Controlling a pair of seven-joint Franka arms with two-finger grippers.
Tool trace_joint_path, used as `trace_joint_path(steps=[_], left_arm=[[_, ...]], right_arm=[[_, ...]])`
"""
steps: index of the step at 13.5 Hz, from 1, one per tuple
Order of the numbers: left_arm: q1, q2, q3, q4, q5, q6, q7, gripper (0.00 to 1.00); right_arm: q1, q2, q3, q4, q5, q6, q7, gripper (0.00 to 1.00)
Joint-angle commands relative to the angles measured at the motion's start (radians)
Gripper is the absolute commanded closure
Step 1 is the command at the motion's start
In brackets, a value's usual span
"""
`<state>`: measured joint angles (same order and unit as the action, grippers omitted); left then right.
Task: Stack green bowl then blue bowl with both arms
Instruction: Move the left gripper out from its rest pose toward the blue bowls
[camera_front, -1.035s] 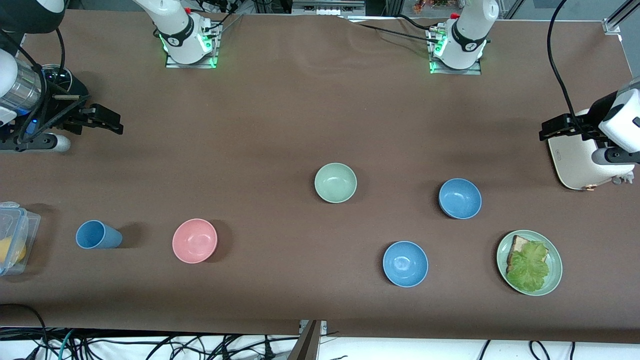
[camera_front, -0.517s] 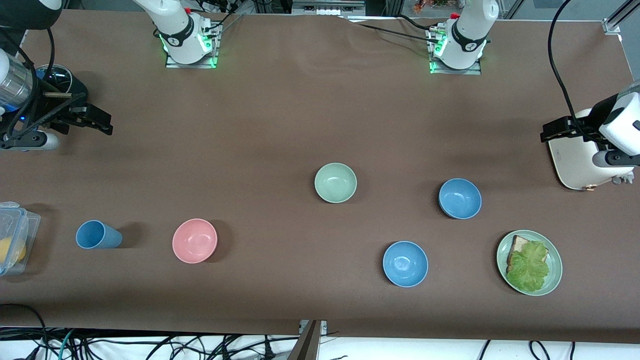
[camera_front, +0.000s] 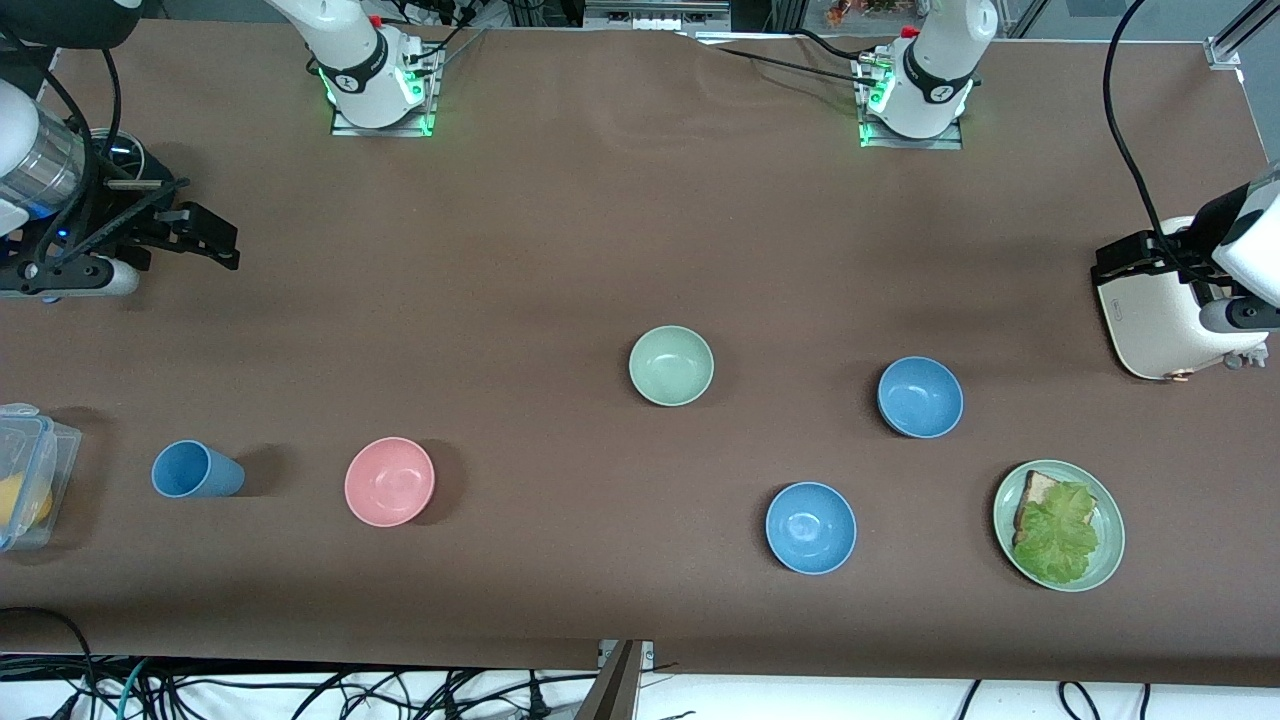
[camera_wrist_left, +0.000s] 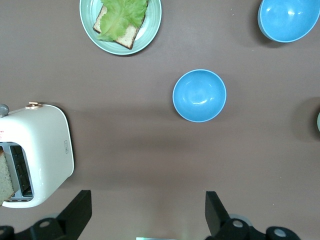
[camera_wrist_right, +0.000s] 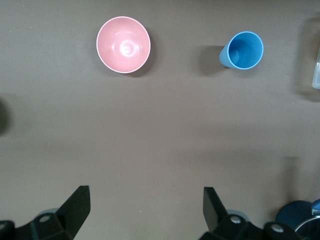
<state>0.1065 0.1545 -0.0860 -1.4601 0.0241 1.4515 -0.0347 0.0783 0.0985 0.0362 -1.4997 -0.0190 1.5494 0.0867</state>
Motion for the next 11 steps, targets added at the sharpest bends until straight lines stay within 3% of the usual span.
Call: trace_joint_path(steps=[1,11], left_arm=[[0.001,0.013,-0.006,0.03,0.022,-0.016,-0.007,0.0],[-0.001,0.014,-0.006,0.03,0.022,-0.013,-0.007,0.0]], right_arm=[[-0.002,-0.005,0.002,0.01,-0.01,0.001,0.014,0.0],[-0.005,0.001,0.001,0.01,-0.001,0.026,0.001,0.0]])
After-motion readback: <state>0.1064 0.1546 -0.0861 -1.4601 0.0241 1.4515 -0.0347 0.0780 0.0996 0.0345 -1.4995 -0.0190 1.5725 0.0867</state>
